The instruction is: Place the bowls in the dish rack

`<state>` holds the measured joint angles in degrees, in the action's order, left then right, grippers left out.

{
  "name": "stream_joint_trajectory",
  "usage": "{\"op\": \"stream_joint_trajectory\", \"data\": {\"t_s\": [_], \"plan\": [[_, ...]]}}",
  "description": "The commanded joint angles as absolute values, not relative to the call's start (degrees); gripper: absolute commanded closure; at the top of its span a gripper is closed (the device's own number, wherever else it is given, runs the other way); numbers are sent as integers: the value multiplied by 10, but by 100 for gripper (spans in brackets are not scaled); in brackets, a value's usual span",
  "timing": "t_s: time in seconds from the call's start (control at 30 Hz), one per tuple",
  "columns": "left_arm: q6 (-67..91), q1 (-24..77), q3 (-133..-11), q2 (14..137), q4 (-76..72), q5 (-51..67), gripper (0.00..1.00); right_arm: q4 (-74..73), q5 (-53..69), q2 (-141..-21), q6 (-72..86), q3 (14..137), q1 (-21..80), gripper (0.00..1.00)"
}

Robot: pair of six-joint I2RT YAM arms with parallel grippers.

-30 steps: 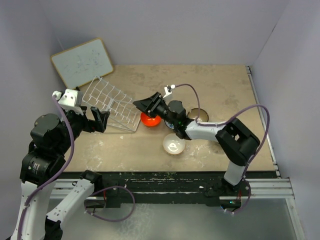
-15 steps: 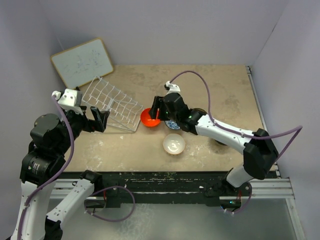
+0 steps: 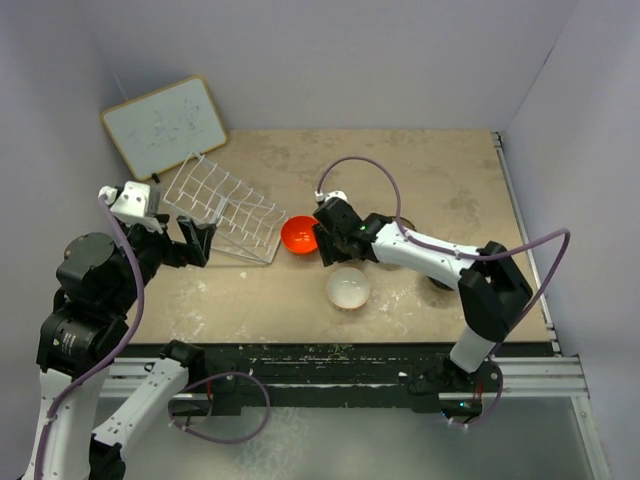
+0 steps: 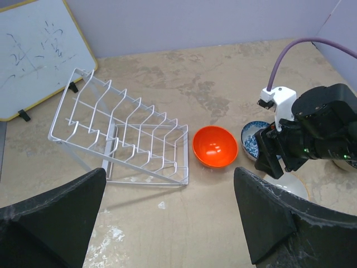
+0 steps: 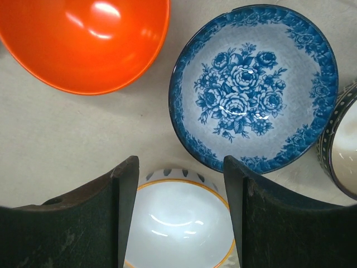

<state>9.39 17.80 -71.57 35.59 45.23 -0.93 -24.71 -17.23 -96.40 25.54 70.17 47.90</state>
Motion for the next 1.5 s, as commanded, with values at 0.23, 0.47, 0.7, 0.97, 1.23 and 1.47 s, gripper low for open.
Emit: {"op": "stream_joint_trajectory", "data": {"t_s": [0.23, 0.47, 0.7, 0.97, 1.23, 1.47], "plan": [[85, 181, -724, 348, 445, -30, 1, -237, -210, -1023, 187, 738, 468, 39], [81, 181, -720, 347, 448, -37, 1, -208, -239, -1052, 168, 745, 455, 50], [79, 180, -713, 351, 441, -36, 1, -158, -223, -1065, 134, 758, 412, 77], [80, 181, -703, 352, 434, -31, 1, -114, -207, -1106, 90, 835, 362, 78], [79, 181, -702, 346, 435, -32, 1, -84, -244, -1178, 73, 908, 343, 81], [81, 181, -700, 342, 440, -35, 1, -77, -304, -1196, 72, 927, 344, 83]]}}
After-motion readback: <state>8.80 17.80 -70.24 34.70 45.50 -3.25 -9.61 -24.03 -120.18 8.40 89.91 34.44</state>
